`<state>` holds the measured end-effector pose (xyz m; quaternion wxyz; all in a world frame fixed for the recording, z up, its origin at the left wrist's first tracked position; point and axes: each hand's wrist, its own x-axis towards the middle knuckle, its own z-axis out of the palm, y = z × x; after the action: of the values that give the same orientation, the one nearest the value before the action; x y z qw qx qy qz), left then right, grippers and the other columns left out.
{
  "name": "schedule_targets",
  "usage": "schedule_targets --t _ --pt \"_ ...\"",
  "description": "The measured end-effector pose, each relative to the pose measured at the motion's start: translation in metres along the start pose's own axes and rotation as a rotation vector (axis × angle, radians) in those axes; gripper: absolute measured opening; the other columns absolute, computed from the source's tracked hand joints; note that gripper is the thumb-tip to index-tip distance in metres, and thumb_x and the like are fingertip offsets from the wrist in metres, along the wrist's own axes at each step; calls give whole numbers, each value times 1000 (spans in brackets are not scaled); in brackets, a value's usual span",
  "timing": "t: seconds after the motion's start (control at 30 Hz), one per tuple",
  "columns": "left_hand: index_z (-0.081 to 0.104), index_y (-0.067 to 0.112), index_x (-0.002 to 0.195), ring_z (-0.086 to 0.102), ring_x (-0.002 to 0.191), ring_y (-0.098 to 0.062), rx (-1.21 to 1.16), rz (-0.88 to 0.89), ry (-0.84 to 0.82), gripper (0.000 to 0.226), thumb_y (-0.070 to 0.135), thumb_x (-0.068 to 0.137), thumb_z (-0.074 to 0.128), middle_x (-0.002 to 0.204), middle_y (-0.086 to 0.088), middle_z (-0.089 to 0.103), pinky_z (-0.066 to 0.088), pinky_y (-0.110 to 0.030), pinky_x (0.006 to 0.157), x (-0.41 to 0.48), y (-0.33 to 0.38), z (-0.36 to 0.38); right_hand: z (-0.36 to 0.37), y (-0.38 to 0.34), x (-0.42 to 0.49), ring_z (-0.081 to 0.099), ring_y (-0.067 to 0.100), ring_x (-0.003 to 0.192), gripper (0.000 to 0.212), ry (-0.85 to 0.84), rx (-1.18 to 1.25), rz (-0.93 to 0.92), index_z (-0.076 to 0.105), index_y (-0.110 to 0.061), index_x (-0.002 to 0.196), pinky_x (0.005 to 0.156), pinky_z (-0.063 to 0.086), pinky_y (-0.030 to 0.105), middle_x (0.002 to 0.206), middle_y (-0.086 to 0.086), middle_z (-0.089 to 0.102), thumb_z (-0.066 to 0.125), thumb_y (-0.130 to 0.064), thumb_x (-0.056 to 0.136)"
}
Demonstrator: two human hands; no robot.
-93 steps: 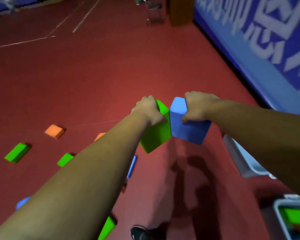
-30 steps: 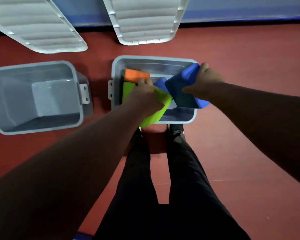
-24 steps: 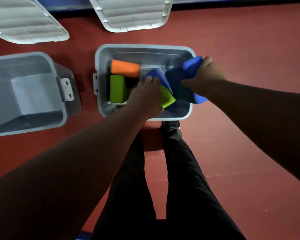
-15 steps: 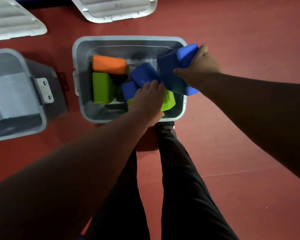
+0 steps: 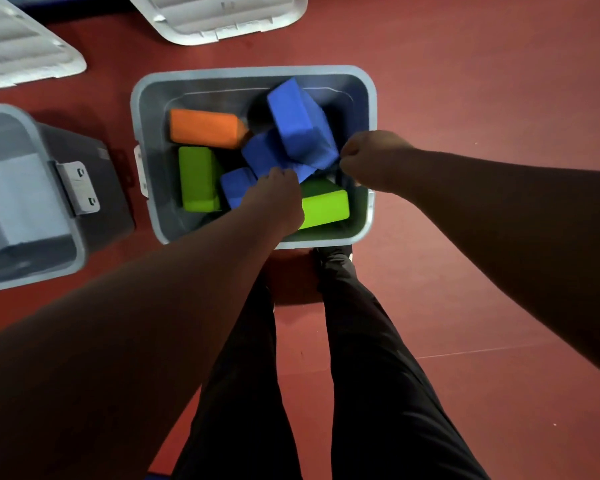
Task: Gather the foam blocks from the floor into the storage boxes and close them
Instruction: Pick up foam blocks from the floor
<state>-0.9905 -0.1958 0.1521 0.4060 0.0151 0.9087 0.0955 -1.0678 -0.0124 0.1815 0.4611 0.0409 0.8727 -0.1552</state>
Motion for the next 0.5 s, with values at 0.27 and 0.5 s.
schedule_targets --t 0.27,0.5 --pt "54 8 117 62 113 -40 -30 -9 -70 31 19 89 60 127 -20 60 47 -42 84 -19 -1 -4 -14 -11 -24 70 31 95 26 -27 -65 -51 74 -14 100 84 59 37 97 10 75 53 -23 87" --pt "61 3 123 62 118 -38 -57 -13 -1 31 23 99 59 126 -20 65 48 -39 93 -77 0 -80 -81 -57 -79 65 34 102 31 6 -287 -181 74 -10 106 73 39 27 109 16 73 51 -26 94"
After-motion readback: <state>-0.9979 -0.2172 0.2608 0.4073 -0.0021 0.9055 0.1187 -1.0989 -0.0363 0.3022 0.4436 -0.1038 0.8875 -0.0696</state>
